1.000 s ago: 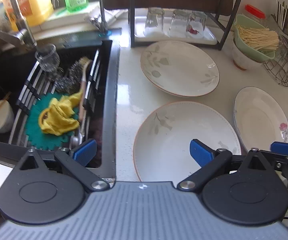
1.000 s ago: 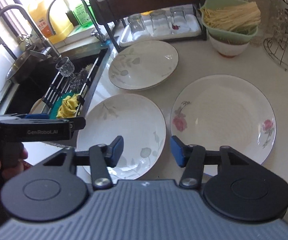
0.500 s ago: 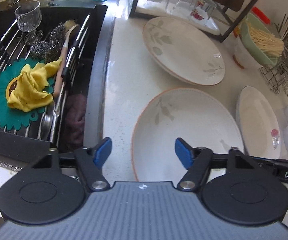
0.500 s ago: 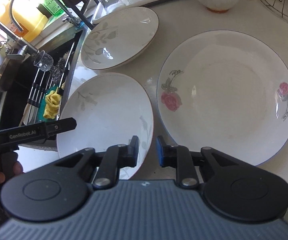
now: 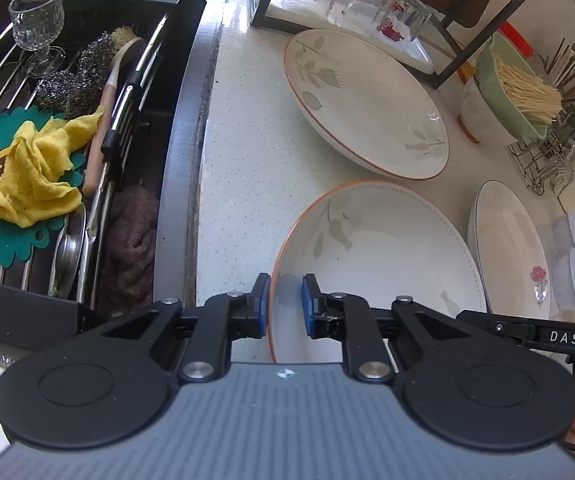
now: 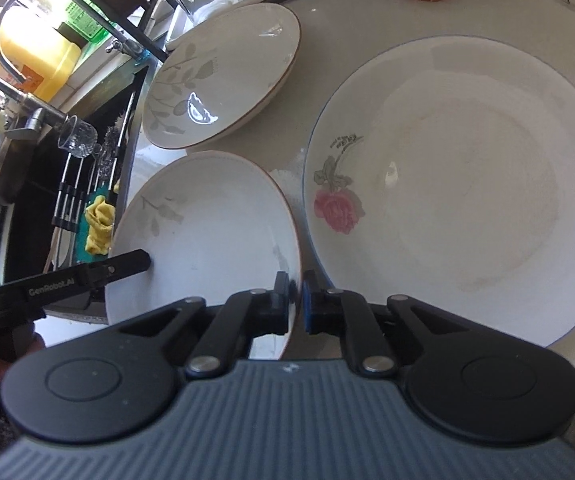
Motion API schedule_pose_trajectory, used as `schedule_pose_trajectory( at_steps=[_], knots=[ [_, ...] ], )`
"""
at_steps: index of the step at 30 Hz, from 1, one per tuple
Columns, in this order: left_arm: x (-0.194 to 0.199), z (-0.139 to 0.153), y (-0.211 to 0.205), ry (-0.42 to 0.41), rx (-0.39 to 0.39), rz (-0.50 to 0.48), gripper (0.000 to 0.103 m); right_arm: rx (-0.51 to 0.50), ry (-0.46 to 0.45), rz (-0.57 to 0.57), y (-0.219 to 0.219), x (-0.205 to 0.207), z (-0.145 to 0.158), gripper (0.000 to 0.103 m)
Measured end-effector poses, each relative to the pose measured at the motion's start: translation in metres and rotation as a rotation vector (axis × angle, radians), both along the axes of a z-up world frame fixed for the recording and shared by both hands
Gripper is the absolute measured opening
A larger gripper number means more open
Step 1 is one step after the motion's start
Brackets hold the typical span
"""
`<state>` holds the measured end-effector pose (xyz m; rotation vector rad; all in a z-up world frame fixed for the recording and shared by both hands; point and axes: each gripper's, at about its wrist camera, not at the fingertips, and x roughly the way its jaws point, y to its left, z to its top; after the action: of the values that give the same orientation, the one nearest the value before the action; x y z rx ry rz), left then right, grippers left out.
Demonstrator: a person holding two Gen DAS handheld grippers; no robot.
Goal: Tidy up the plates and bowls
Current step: 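Lift the leaf-pattern plate with both grippers and carry it over the rose-pattern plate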
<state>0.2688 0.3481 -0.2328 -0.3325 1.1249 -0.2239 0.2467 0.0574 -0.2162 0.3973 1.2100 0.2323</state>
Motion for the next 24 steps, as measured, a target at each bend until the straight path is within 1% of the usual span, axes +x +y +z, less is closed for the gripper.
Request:
schedule_pose_trajectory(
  at_steps=[2, 5, 10, 12, 15, 20, 24],
  knots=[
    [0.003, 0.001, -0.001, 0.001, 0.003, -0.040, 0.020, 0.031, 0.016, -0.020, -0.003, 0.000, -0.003, 0.010],
    [0.005, 0.001, 0.007, 0.033, -0.052, -0.049, 0.020, 0.056, 0.039, -0.038, -0.005, -0.001, -0.002, 0.010],
    [0.009, 0.014, 0.010, 0.059, -0.071, -0.098, 0.019, 0.080, 0.047, -0.053, -0.006, -0.005, 0.009, 0.010],
    [0.010, 0.023, 0.009, 0.062, -0.074, -0.124, 0.019, 0.066, 0.031, -0.052, -0.006, -0.006, 0.018, 0.010],
    [0.011, 0.035, 0.010, 0.079, -0.103, -0.133, 0.019, 0.045, -0.001, -0.049, -0.005, -0.009, 0.033, 0.010],
    [0.021, 0.057, 0.000, 0.069, -0.150, -0.149, 0.019, -0.008, -0.046, -0.057, -0.013, -0.012, 0.057, 0.010],
    [0.032, 0.067, -0.015, 0.073, -0.184, -0.160, 0.019, 0.001, -0.063, -0.088, -0.031, -0.007, 0.069, 0.010]
  ],
)
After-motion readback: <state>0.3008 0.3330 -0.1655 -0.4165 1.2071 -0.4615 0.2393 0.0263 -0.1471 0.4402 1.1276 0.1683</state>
